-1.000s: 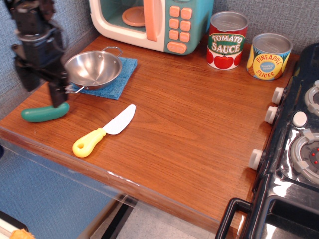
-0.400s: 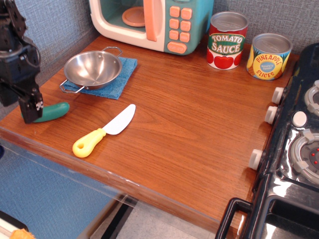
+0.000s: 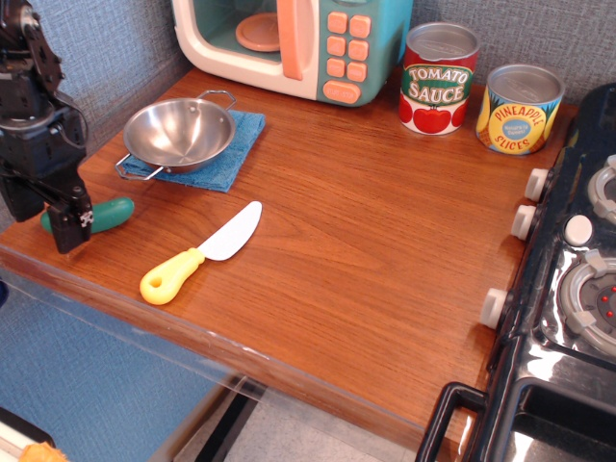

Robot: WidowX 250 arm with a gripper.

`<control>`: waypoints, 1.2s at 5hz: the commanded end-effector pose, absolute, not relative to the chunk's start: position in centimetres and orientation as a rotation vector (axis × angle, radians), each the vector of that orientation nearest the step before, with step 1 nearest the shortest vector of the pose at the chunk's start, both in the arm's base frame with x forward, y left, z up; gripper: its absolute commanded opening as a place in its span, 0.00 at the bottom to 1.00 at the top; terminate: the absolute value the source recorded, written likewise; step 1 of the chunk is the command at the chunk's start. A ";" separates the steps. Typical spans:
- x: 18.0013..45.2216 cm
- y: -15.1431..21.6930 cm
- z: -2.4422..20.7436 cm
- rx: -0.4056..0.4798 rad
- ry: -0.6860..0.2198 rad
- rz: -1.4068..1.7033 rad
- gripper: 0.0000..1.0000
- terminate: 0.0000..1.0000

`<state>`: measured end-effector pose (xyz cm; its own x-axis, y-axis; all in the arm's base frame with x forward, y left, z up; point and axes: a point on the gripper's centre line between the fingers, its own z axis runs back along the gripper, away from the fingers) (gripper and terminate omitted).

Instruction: Move the cucumber to the right of the knife

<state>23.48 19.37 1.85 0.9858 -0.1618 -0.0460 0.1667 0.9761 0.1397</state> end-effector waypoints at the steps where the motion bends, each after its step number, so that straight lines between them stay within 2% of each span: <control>1: 25.7 18.6 1.6 0.194 0.023 -0.201 1.00 0.00; 2: 25.9 18.2 1.1 0.189 0.031 -0.185 1.00 0.00; 3: 25.7 18.1 1.2 0.167 0.020 -0.168 0.00 0.00; 5: 24.9 16.0 3.1 0.156 -0.024 -0.132 0.00 0.00; 6: 24.2 13.7 5.0 0.099 -0.091 -0.089 0.00 0.00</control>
